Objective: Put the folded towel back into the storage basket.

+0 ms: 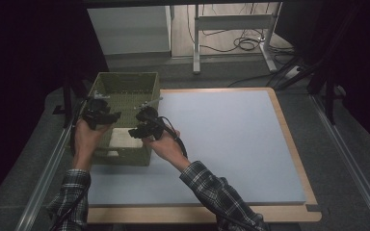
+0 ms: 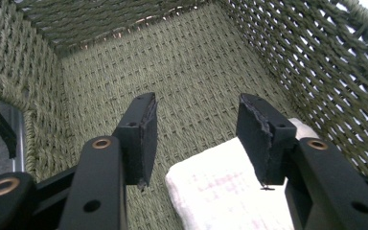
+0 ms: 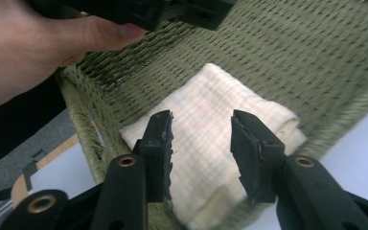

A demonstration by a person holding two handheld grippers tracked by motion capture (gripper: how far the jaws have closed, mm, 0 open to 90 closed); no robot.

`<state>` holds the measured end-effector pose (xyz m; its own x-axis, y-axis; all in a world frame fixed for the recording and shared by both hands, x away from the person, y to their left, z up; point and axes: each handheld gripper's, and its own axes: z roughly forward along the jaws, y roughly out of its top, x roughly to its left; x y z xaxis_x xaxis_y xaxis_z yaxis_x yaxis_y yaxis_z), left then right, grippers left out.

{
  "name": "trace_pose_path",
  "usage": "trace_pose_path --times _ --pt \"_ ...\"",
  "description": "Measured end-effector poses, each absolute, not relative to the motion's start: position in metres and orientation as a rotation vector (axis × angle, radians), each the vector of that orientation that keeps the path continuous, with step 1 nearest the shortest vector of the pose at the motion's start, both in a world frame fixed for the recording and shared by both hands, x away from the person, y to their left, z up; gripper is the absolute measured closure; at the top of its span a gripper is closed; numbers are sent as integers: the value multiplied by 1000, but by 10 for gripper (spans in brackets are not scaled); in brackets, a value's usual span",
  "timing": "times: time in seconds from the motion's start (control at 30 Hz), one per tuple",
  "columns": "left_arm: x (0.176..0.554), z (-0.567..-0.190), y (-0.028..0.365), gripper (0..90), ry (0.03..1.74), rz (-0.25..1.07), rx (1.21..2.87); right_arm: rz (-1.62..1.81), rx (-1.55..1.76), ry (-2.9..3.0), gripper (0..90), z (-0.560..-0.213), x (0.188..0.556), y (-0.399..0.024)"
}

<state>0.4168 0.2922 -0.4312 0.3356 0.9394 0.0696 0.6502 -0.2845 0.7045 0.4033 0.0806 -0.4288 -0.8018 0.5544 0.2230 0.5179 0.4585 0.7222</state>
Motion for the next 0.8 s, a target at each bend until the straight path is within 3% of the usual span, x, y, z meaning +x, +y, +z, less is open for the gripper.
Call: trace_pose_path --times 0.37,0.63,0.8 --pt "418 -436 278 297 1376 533 2021 1255 853 2580 497 -417 402 58" --pt "419 -435 267 205 1372 482 2040 1252 789 2581 342 -411 400 37" --pt "419 -434 264 166 1378 418 2024 1248 784 2573 292 -413 400 26"
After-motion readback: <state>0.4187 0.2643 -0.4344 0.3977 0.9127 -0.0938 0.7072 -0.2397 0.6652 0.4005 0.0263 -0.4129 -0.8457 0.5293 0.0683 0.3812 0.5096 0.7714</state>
